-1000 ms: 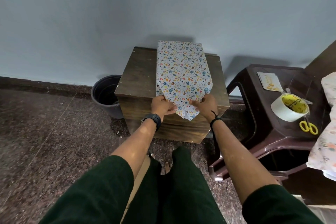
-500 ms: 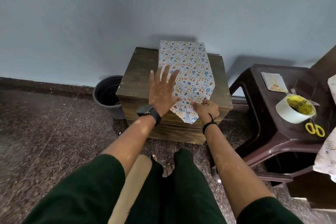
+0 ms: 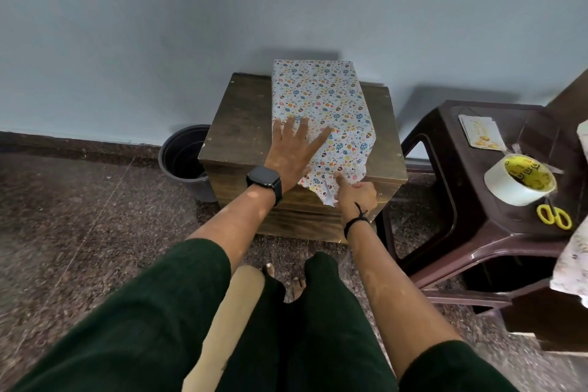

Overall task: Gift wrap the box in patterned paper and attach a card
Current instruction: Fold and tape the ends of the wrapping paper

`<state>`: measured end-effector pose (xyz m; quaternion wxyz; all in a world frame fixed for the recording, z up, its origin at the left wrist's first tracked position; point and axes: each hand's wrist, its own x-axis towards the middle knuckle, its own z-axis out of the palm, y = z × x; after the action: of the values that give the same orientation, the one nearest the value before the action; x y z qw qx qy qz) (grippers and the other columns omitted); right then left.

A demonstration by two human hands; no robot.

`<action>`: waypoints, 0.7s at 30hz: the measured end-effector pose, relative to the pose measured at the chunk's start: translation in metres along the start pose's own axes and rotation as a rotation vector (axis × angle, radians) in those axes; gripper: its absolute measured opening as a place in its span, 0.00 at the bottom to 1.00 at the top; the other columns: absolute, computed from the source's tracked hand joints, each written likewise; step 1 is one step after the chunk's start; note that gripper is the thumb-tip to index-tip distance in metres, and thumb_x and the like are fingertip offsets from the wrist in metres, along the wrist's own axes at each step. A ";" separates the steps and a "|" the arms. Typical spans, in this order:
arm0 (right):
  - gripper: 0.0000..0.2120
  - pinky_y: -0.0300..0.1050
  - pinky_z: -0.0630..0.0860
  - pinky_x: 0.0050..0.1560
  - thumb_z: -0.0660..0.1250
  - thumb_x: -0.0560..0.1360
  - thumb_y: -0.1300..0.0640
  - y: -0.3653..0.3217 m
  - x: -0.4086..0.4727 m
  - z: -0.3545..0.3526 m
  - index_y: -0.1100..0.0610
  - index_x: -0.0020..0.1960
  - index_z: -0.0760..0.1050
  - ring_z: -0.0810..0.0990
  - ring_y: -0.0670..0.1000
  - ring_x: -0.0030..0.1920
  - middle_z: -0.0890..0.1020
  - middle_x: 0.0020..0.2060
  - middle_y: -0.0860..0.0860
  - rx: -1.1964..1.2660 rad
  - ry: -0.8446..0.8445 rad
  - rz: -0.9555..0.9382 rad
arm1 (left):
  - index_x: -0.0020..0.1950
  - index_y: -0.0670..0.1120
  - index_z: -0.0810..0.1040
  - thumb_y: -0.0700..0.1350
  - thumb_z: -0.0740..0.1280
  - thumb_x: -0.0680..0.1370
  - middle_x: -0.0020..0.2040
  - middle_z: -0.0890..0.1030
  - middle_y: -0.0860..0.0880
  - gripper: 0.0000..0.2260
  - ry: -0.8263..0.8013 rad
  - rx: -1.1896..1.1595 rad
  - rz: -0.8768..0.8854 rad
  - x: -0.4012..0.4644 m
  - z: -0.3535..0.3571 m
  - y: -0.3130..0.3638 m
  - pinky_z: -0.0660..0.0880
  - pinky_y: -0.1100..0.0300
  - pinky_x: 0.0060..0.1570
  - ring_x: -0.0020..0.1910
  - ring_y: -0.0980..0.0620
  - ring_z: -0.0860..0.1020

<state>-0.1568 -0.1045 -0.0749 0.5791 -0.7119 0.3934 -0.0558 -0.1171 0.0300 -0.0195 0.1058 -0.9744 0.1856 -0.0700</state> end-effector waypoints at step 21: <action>0.18 0.58 0.66 0.69 0.65 0.76 0.66 0.048 -0.015 -0.008 0.57 0.62 0.62 0.71 0.55 0.63 0.70 0.64 0.58 0.541 -0.500 0.206 | 0.74 0.59 0.38 0.34 0.55 0.73 0.72 0.31 0.32 0.39 0.373 0.191 0.252 0.009 0.039 0.001 0.59 0.27 0.61 0.70 0.29 0.32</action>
<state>-0.1946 -0.1025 -0.1082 0.8268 -0.4817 0.2803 0.0761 -0.1023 0.0332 -0.0564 0.1695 -0.8994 0.3144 -0.2520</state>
